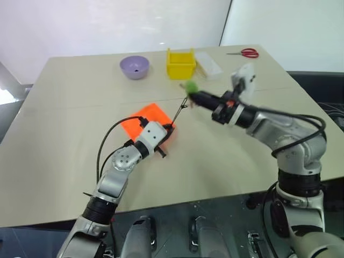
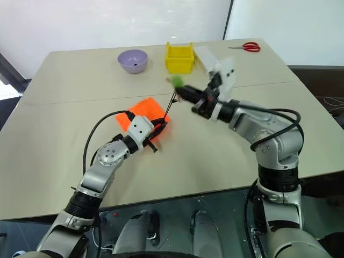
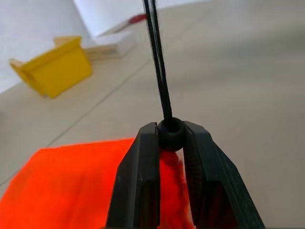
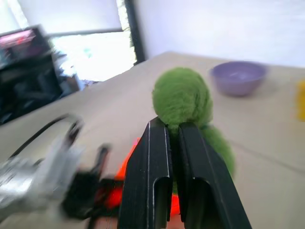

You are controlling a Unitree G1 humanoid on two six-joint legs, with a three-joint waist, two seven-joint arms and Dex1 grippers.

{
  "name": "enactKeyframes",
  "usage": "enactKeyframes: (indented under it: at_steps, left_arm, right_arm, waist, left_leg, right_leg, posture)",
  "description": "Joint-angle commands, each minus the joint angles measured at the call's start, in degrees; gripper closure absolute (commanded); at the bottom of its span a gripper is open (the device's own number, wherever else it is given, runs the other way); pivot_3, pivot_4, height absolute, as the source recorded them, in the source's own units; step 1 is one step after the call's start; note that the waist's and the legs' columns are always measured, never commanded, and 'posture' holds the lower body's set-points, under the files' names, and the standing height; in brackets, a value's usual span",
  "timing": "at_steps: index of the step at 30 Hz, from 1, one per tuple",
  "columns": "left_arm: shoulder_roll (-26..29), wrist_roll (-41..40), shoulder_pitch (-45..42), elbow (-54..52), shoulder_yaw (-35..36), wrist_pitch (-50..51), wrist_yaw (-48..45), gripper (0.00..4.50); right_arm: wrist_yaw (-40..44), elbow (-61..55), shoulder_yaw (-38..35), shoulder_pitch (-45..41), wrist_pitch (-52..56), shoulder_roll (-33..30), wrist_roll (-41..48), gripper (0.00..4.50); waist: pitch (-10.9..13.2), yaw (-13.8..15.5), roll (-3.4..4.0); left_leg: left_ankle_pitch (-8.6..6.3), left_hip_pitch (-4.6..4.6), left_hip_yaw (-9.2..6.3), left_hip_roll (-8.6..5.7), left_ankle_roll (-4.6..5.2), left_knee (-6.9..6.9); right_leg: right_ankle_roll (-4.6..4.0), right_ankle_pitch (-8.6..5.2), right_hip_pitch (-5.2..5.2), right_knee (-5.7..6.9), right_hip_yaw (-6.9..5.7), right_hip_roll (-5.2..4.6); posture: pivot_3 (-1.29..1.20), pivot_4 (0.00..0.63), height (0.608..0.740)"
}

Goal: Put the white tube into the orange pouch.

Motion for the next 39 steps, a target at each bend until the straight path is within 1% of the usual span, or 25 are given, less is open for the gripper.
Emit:
enactKeyframes:
  at_steps: [1, 3, 8, 11, 18, 22, 23, 25, 28, 30, 32, 34, 35, 37, 39]
  left_arm:
    - [2.32, 1.77, 0.72, -1.3, -2.8, -0.72, -3.36, 4.31]
    - [3.06, 2.12, 0.94, -1.33, -3.19, -1.03, -3.96, 4.31]
    - [6.94, 1.49, 1.58, -1.75, -1.17, -1.1, -6.25, 4.31]
    - [10.92, 1.26, 3.41, -3.65, -0.07, -1.57, -8.7, 4.31]
    - [15.69, 0.91, 7.69, -4.7, 1.89, -4.49, -10.17, 4.31]
    - [17.16, 0.21, 8.35, -3.66, 2.49, -6.65, -10.65, 4.31]
    - [17.14, 0.01, 8.13, -3.46, 2.56, -6.96, -10.59, 4.31]
    - [16.55, -0.5, 7.31, -2.62, 2.55, -7.26, -10.49, 4.31]
    - [16.13, -1.05, 6.84, -2.11, 2.42, -7.94, -10.78, 4.31]
    - [15.69, -1.64, 6.78, -1.91, 3.05, -7.27, -10.36, 4.31]
    - [15.61, -2.17, 6.81, -1.45, 3.54, -7.21, -10.44, 4.31]
    - [15.8, -2.25, 6.95, -0.96, 3.8, -7.91, -10.57, 4.31]
    - [15.66, -2.83, 6.98, -0.82, 4.02, -8.14, -10.92, 4.31]
    - [14.75, -5.43, 6.79, -0.69, 5.13, -7.7, -11.62, 4.31]
    - [13.19, -12.27, 6.37, -1.05, 7.09, -5.08, -14.59, 4.31]
  right_arm:
    - [-3.67, 2.86, -5.2, -2.69, -2.72, 1.1, 0.77, 4.5]
    - [-4.66, 4.07, -5.71, -3.23, -3.46, 1.11, 0.24, 4.5]
    - [-9.13, 10.46, -8.08, -5.53, -9.01, 1.04, -3.55, 4.5]
    - [-11.82, 15.46, -8.45, -6.54, -13.48, -0.1, -7.78, 4.5]
    - [-14.72, 21.15, -9.93, -6.97, -17.91, -1.47, -11.09, 4.5]
    - [-14.02, 21.69, -9.17, -6.24, -19.03, -2.39, -12.38, 4.5]
    - [-13.46, 21.32, -8.74, -5.88, -18.97, -2.4, -12.35, 4.5]
    - [-9.71, 18.08, -6.73, -3.58, -16.93, -2.31, -10.46, 4.5]
    - [-1.51, 10.81, -3.0, 2.31, -12.37, -4.46, -6.83, 4.5]
    - [6.14, 4.1, 0.3, 8.81, -9.85, -9.38, -5.26, 4.5]
    - [9.1, 1.65, 1.16, 12.38, -8.7, -12.74, -5.28, 4.5]
    - [11.47, 0.63, 1.33, 14.43, -9.4, -15.34, -6.18, 4.5]
    - [12.85, -0.22, 1.11, 15.23, -8.69, -16.3, -5.26, 4.5]
    - [14.7, -1.25, 2.12, 16.7, -7.27, -17.73, -4.73, 4.5]
    - [15.06, -0.73, 5.08, 17.84, -8.08, -17.79, -7.49, 4.5]
  waist:
    - [0.0, -0.02, 0.0]
    - [0.0, -0.02, 0.0]
    - [0.01, -0.15, 0.02]
    - [0.01, -0.33, 0.03]
    - [0.03, -0.16, 0.07]
    - [0.03, -0.22, 0.08]
    - [0.03, -0.22, 0.08]
    - [0.03, -0.16, 0.08]
    - [0.03, 0.07, 0.08]
    - [0.02, 0.15, 0.09]
    - [0.01, -0.04, 0.09]
    - [0.01, -0.36, 0.09]
    - [0.02, -0.35, 0.1]
    - [0.02, -0.37, 0.1]
    - [0.02, -0.38, 0.09]
  left_leg:
    - [0.0, 0.0, 0.01, 0.0, 0.0, -0.02]
    - [0.01, -0.01, 0.04, -0.01, 0.01, -0.13]
    - [0.02, -0.02, 0.13, -0.02, 0.03, -0.21]
    - [0.01, -0.02, 0.18, -0.01, 0.02, -0.21]
    - [0.01, -0.04, 0.22, 0.01, 0.02, -0.23]
    - [0.01, -0.04, 0.29, 0.0, 0.02, -0.23]
    - [0.01, -0.04, 0.29, 0.01, 0.02, -0.23]
    - [0.01, -0.04, 0.28, 0.01, 0.02, -0.24]
    - [0.01, -0.04, 0.27, 0.01, 0.02, -0.27]
    - [0.01, -0.04, 0.27, -0.01, 0.03, -0.28]
    - [0.0, 0.0, 0.21, 0.0, 0.03, -0.27]
    - [-0.02, 0.06, 0.16, 0.01, 0.0, -0.25]
    - [-0.06, 0.12, 0.17, 0.02, -0.06, -0.23]
    - [-0.11, 0.25, 0.16, 0.08, -0.15, -0.24]
    - [-0.12, 0.34, 0.12, 0.12, -0.17, -0.27]
  right_leg:
    - [0.0, 0.0, 0.0, -0.02, 0.0, 0.0]
    - [0.0, 0.0, -0.04, -0.06, 0.0, -0.02]
    - [0.01, 0.0, -0.1, -0.06, 0.0, -0.02]
    - [0.01, 0.0, -0.1, -0.05, 0.0, -0.01]
    - [0.01, -0.01, -0.12, -0.07, 0.01, -0.02]
    - [0.01, -0.01, -0.13, -0.07, 0.01, -0.05]
    - [0.01, -0.01, -0.13, -0.07, 0.01, -0.05]
    - [0.01, -0.01, -0.13, -0.07, 0.01, -0.05]
    - [0.05, -0.04, -0.12, -0.08, 0.01, -0.06]
    - [0.08, -0.05, -0.11, -0.09, 0.01, -0.1]
    - [0.08, -0.06, -0.07, -0.1, 0.01, -0.1]
    - [0.05, -0.04, -0.05, -0.09, 0.01, -0.11]
    - [0.04, -0.03, -0.05, -0.09, 0.01, -0.11]
    - [0.05, -0.02, -0.02, -0.09, 0.0, -0.1]
    - [0.02, 0.0, 0.02, -0.12, -0.03, -0.07]
  posture:
    - [0.0, 0.15, 0.74]
    - [0.0, 0.15, 0.74]
    - [0.0, 0.15, 0.74]
    - [0.0, 0.15, 0.74]
    - [0.0, 0.15, 0.74]
    - [0.0, 0.15, 0.74]
    - [0.0, 0.15, 0.74]
    - [0.0, 0.15, 0.74]
    - [0.0, 0.15, 0.74]
    - [0.0, 0.15, 0.74]
    - [0.0, 0.15, 0.74]
    - [0.0, 0.15, 0.74]
    - [0.0, 0.15, 0.74]
    - [0.0, 0.15, 0.74]
    - [0.0, 0.15, 0.74]
